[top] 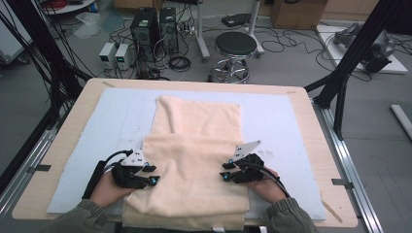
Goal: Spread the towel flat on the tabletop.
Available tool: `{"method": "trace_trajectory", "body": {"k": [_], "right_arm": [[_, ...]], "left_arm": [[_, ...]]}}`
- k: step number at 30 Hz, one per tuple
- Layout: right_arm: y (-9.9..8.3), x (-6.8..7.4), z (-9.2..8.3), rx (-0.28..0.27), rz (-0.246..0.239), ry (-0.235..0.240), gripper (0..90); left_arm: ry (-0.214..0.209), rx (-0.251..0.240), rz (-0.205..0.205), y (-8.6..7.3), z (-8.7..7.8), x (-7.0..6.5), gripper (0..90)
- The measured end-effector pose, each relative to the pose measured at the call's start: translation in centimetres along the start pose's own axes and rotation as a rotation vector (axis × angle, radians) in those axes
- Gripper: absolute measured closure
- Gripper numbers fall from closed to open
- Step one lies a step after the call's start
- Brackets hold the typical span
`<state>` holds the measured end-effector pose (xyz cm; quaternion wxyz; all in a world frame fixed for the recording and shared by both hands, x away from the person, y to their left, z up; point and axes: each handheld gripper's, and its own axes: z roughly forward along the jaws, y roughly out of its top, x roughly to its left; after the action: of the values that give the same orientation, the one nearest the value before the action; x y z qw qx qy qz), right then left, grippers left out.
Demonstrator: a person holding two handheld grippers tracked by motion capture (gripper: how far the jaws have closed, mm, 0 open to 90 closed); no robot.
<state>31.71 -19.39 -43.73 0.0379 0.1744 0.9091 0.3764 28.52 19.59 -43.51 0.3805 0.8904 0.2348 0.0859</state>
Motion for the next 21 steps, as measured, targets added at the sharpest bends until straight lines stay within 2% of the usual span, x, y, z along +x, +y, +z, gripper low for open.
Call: {"method": "trace_trajectory", "body": {"k": [3,5,10,12,15,17,21], "right_arm": [[0.0,0.1,0.0,-0.005,0.002,0.028,82.8],[0.1,0.4,-0.1,0.004,-0.015,0.03,85.4],[0.4,2.3,-1.4,-0.018,-0.056,0.061,86.0],[0.5,3.7,-2.4,-0.041,-0.073,0.08,86.0],[0.5,5.6,-3.9,-0.099,-0.109,0.125,81.9],[0.6,6.1,-4.7,-0.119,-0.113,0.116,77.9],[1.0,5.0,-5.1,-0.128,-0.093,0.044,72.2]], "left_arm": [[-0.006,0.004,0.013,-0.1,-0.2,-0.2,81.1],[-0.001,0.01,0.022,0.0,-0.4,-0.6,85.2],[-0.024,-0.007,0.038,-0.5,-2.3,-2.1,86.3],[-0.037,-0.026,0.042,-0.9,-3.7,-3.4,86.3],[-0.038,-0.042,0.077,-1.2,-5.3,-4.6,85.5],[-0.024,-0.055,0.074,-1.1,-5.9,-4.7,81.6],[0.009,-0.085,0.035,-0.6,-5.6,-3.3,72.4]]}}
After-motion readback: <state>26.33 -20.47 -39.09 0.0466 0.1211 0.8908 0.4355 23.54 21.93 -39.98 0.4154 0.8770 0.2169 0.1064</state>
